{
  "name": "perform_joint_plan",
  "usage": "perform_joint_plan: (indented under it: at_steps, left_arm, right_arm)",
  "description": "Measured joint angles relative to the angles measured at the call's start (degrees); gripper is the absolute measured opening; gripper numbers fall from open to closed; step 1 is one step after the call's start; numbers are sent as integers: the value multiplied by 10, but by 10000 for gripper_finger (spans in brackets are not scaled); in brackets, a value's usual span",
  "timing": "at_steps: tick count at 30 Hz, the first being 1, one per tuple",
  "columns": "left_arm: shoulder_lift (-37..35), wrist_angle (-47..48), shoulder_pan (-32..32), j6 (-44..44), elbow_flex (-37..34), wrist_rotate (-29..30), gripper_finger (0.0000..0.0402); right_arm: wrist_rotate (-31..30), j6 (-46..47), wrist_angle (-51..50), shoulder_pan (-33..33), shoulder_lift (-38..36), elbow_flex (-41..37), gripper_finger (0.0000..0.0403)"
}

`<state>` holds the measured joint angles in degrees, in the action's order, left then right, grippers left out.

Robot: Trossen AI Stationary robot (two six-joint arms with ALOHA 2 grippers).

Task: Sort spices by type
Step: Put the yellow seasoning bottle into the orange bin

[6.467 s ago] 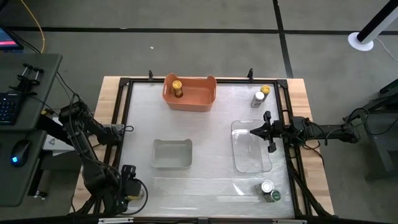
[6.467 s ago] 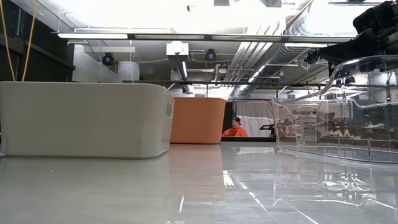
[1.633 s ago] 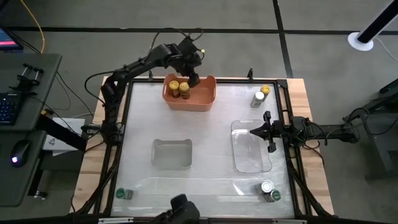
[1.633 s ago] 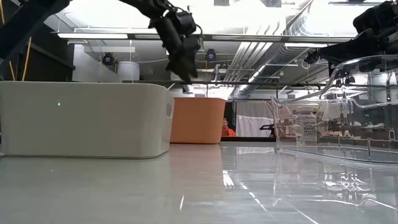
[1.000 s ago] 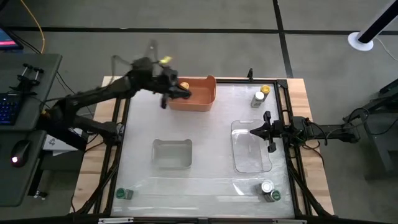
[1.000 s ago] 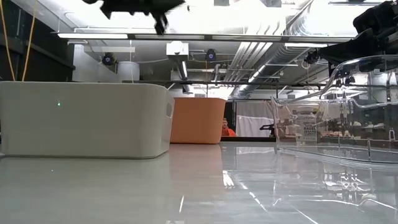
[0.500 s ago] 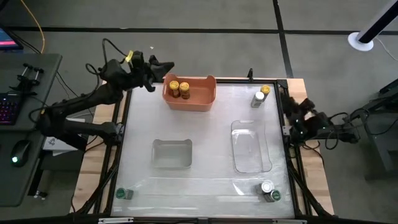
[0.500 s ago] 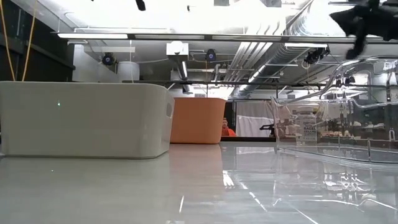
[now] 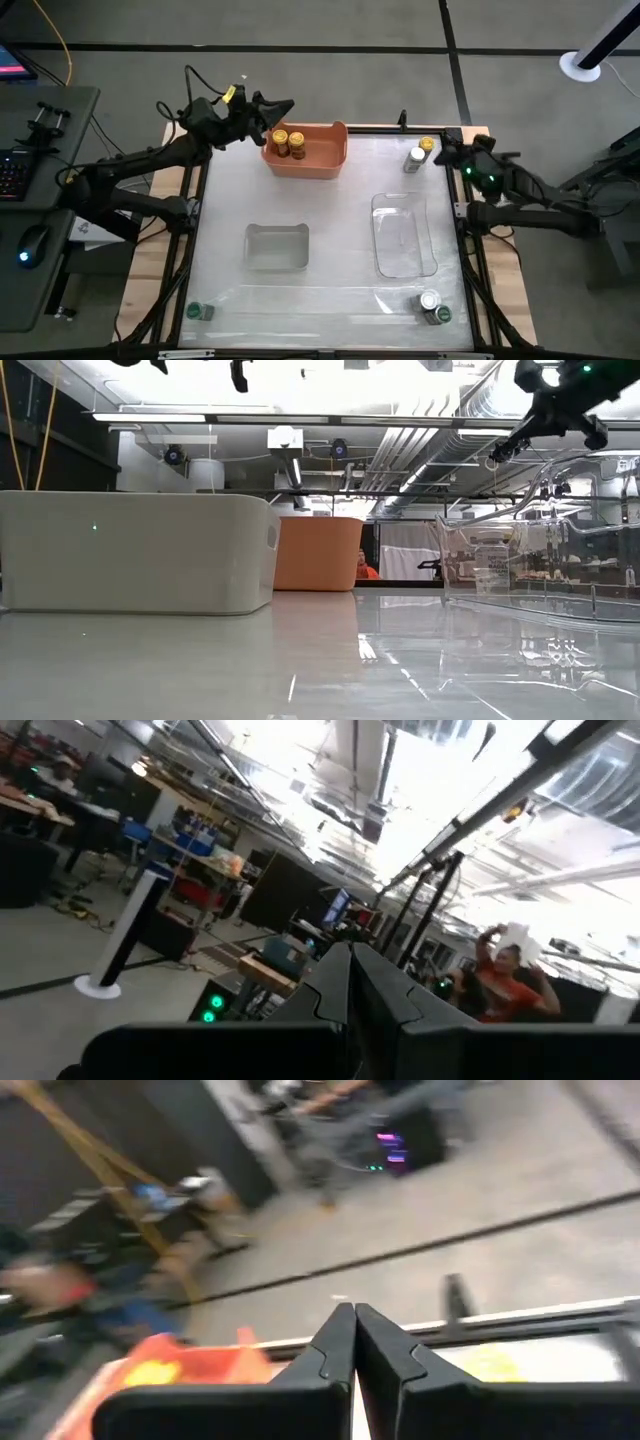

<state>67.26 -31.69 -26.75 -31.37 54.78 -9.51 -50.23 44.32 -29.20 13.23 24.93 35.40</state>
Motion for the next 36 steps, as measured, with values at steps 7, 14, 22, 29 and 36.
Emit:
perform_joint_plan:
  at_steps: [7,14,22,29,36]
  left_arm:
    - [0,-20,-26,15,0,-97,0]
    - [-1,-21,-62,14,0,-192,0]
    - [-1,-19,-106,4,0,-307,0]
    - [-1,-7,-140,10,0,-331,0]
    - [-1,-7,-153,15,0,-330,0]
  right_arm:
    - [147,-28,-54,143,167,111,1]
    - [221,3,-77,235,296,169,65]
    - [253,-8,-127,285,398,216,238]
    - [290,59,-219,318,479,253,293]
    - [284,35,-246,336,554,276,293]
